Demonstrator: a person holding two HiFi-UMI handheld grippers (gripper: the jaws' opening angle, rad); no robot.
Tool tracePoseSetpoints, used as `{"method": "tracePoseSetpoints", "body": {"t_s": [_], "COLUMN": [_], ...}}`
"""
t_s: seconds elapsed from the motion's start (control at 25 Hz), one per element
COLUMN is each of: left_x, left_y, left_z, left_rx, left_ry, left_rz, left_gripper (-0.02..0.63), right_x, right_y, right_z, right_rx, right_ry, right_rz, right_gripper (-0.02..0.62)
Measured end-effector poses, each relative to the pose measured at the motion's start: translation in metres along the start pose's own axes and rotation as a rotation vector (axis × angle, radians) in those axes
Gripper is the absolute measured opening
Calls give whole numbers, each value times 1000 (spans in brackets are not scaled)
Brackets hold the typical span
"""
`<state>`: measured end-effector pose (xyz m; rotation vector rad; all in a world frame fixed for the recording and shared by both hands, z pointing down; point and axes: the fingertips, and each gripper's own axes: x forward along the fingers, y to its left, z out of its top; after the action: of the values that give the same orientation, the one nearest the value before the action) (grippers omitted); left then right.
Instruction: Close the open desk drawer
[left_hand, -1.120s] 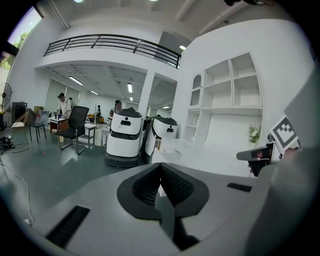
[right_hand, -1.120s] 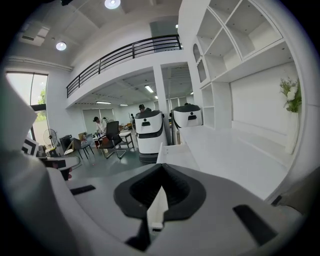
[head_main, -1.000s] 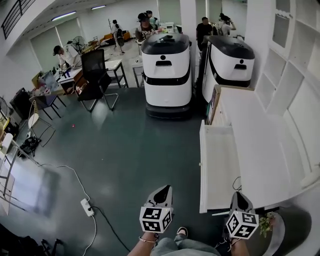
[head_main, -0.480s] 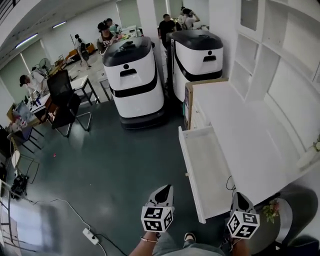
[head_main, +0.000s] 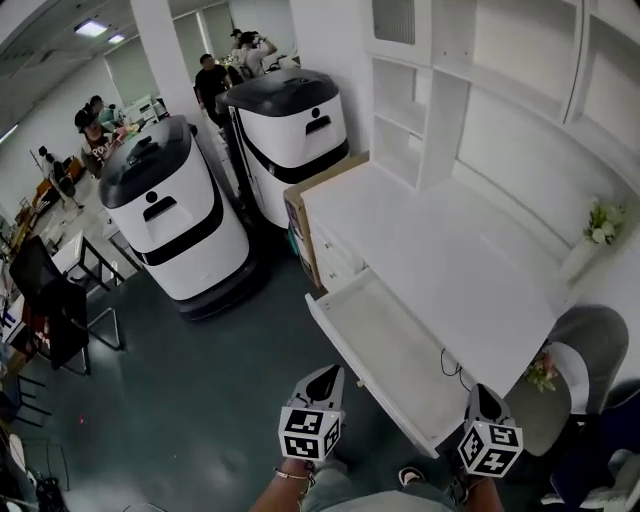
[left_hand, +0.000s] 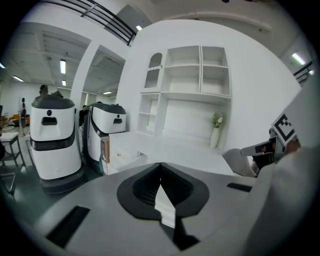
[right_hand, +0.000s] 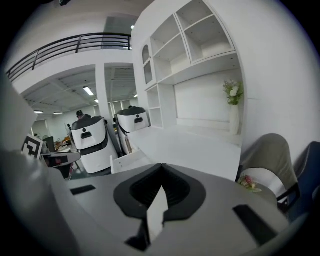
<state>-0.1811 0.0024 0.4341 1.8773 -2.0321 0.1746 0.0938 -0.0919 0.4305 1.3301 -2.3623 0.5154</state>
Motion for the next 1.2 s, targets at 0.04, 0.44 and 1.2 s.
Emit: {"method": "tracePoseSetpoints", "body": {"t_s": [0.04,0.44,1.2], "left_x": [5,51,85], "left_y": [4,21,33], "left_z": [3,8,-34], "left_rx": [12,153,194], "left_ry": [5,80,213], "left_rz": [-24,-268,-320], "left_gripper": [18,18,18], "right_x": [-1,-12,8], "right_y": [2,21,21], "right_z": [0,-14,-49], "right_rx": [14,170,216], "right_ry": [-2,-48,20], "right_rz": [-24,-273,-351], "right_gripper": [6,6,6]}}
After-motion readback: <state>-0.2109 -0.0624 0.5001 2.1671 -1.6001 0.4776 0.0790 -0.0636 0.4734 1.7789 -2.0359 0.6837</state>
